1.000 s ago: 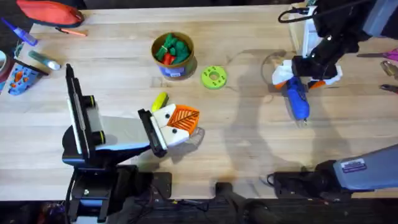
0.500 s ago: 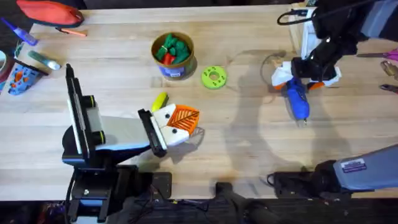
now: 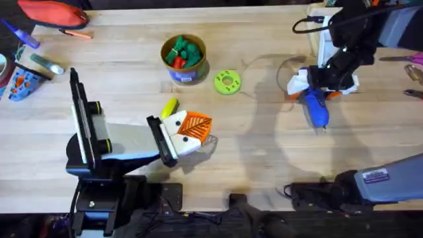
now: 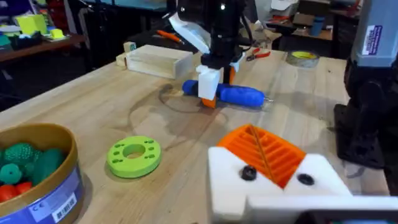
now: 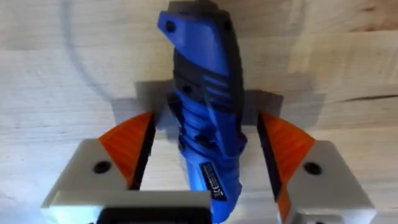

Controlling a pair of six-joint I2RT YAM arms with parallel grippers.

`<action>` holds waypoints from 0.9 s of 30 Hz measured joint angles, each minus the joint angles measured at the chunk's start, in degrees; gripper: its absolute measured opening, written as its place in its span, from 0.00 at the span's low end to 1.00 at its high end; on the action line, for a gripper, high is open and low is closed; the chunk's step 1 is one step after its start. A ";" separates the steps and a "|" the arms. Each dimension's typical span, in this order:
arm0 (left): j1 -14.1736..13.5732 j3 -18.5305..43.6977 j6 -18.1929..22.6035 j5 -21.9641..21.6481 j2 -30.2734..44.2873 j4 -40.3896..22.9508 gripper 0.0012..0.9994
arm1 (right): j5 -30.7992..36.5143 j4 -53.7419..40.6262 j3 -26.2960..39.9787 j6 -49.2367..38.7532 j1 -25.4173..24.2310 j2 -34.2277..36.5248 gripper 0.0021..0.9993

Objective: Pick up the gripper from the table and insert it into the empty holder that is missing its gripper. Then pick up a screw, insert it into the mounting hole, and use the screwdriver to tighten it. Finally, clean up the table by picking up the vegetable and placing it into the bucket.

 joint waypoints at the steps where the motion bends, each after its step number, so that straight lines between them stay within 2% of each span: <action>1: 0.00 0.00 -0.01 0.02 0.00 0.00 0.01 | 0.01 0.14 -0.06 0.00 0.00 0.00 0.93; 10: 0.00 0.00 -0.01 0.01 0.00 0.00 0.01 | 0.16 0.43 -0.06 0.00 0.00 0.00 0.93; 14: 0.00 0.00 -0.01 0.02 0.00 0.00 0.01 | 0.19 0.47 -0.06 -0.18 0.00 0.00 0.87; 19: 0.00 0.00 0.01 0.02 0.00 0.00 0.01 | 0.23 0.49 -0.09 -0.20 0.00 0.00 0.73; 27: 0.00 0.00 0.00 0.01 0.00 0.00 0.01 | 0.64 0.92 -0.09 -0.42 0.00 0.00 0.41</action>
